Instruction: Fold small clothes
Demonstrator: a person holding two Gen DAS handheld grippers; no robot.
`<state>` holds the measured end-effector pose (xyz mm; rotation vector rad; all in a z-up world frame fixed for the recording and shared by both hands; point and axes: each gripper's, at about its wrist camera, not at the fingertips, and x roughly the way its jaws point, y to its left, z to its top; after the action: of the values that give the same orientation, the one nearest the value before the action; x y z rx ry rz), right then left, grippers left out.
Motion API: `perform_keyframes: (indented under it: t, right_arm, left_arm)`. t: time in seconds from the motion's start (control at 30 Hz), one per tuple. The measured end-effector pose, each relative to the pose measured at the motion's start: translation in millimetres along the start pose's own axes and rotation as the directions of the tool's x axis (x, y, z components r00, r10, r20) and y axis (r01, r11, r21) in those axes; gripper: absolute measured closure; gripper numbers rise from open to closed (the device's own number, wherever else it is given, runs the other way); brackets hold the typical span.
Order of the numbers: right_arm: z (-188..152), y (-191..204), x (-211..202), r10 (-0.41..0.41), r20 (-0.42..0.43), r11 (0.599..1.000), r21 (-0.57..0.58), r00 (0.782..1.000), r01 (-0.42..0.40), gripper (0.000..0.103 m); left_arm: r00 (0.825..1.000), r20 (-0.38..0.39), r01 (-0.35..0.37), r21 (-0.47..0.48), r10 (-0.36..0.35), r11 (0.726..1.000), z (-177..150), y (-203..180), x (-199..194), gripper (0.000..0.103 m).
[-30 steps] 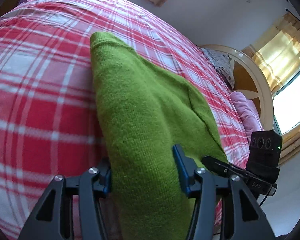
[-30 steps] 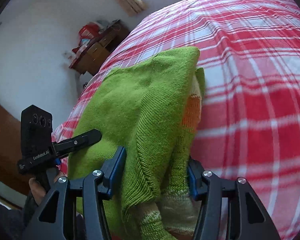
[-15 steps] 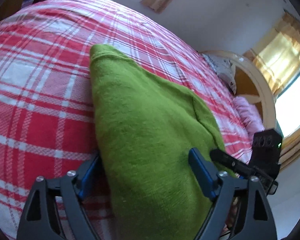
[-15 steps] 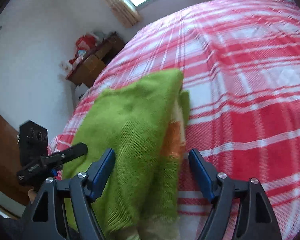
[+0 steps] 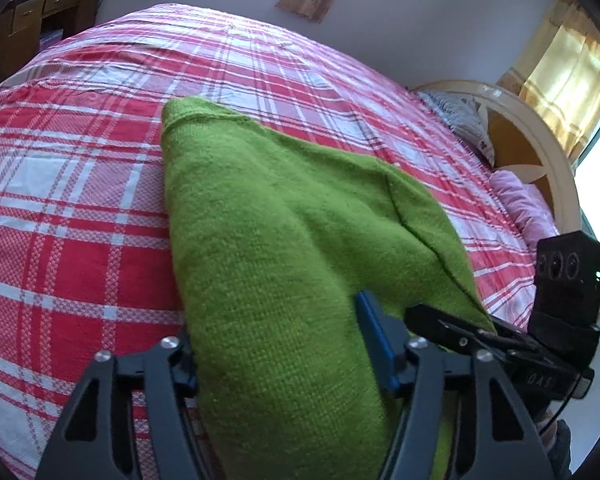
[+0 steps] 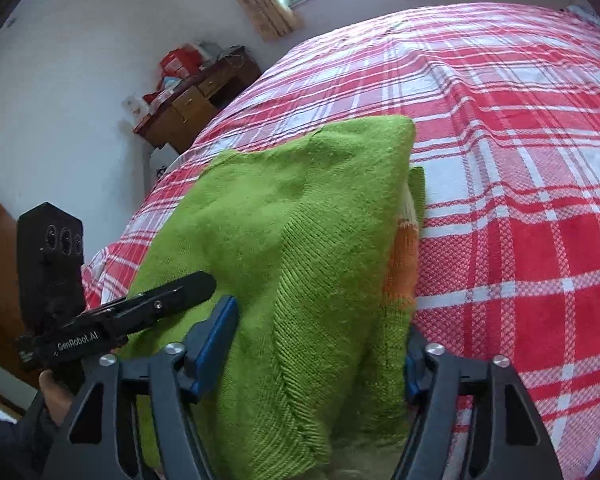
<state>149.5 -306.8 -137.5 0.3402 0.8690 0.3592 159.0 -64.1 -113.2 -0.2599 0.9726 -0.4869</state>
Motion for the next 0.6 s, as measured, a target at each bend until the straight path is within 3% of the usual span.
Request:
perform_keyframes:
  t: [0.17,0.37,0.6]
  right_arm:
    - [-7.3,22.3,-9.2,-0.057,0.020,0.998,-0.012,0.998,0.057,0.059]
    - [-28.5,43.6,-24.8,-0.078,0.064,0.997,-0.016,0.995,0.079,0.063]
    - [-39.9,65.1,-42.2,-0.086,0.119,0.996,-0.021,0.989,0.089,0.064]
  left_arm:
    - [0.999,-0.005,-0.045,0.025,0.046,0.999,-1.0,-4.7,-14.5,0.059]
    - [0.991,0.022,-0.137,0.088,0.136,0.987,-10.2,-13.9,-32.7,0.063]
    - [0.986,0.065,-0.160,0.117,0.153,0.980,-15.6,-17.1,-55.8,0.063]
